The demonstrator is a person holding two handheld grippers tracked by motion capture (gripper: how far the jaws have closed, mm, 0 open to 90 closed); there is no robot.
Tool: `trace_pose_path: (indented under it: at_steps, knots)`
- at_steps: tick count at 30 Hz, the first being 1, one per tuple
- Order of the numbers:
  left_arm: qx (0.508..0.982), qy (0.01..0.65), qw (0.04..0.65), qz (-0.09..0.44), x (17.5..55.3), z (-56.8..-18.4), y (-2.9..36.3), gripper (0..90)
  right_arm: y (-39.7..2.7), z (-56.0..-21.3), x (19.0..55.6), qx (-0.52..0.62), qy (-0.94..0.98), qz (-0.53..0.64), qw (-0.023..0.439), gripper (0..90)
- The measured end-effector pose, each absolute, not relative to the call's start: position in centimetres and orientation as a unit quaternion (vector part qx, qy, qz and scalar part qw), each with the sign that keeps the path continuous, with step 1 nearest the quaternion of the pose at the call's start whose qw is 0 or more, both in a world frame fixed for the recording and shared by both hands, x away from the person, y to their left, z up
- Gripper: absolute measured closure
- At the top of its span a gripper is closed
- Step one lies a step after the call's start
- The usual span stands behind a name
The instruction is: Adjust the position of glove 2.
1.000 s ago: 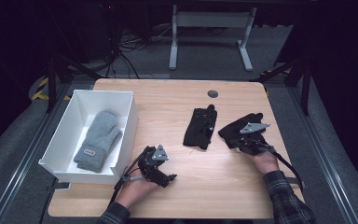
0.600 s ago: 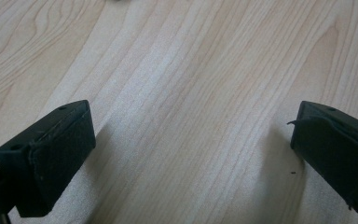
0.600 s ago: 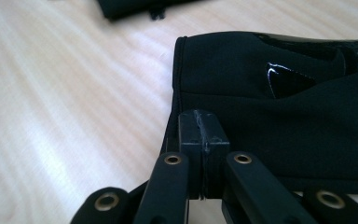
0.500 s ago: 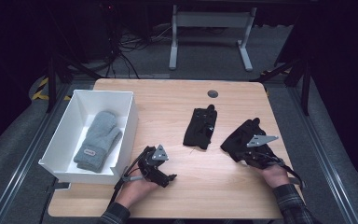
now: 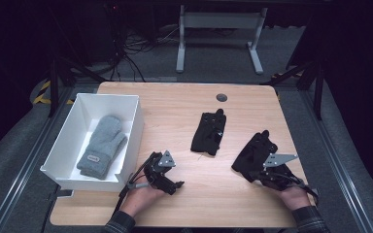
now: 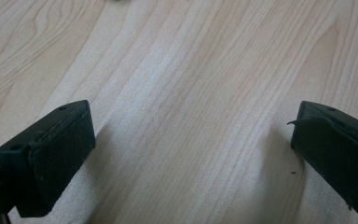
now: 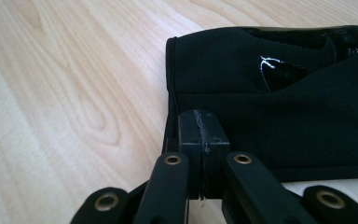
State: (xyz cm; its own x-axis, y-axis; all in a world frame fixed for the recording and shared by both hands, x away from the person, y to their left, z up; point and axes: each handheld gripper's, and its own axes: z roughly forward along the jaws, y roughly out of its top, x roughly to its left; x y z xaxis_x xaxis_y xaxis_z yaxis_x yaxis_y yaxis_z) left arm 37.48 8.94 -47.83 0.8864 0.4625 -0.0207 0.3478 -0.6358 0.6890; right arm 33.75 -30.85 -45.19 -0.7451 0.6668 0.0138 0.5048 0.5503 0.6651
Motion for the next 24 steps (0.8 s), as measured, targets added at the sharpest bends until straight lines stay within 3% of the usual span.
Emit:
trace_pose_path:
  at_steps: [6, 17, 24]
  knots:
    - [0.901, 0.226, 0.363, 0.079, 37.5, -47.8, 8.9, 0.1, -31.3, -43.8, 33.8, 0.342, 0.856, 0.359, 0.147, 90.0]
    - [0.9, 0.226, 0.363, 0.079, 37.5, -47.8, 8.9, 0.1, -32.2, -42.6, 38.9, 0.397, 0.815, 0.372, 0.199, 90.0]
    - [0.9, 0.226, 0.363, 0.079, 37.5, -47.8, 8.9, 0.1, -32.6, -43.1, 41.3, 0.418, 0.807, 0.364, 0.203, 90.0]
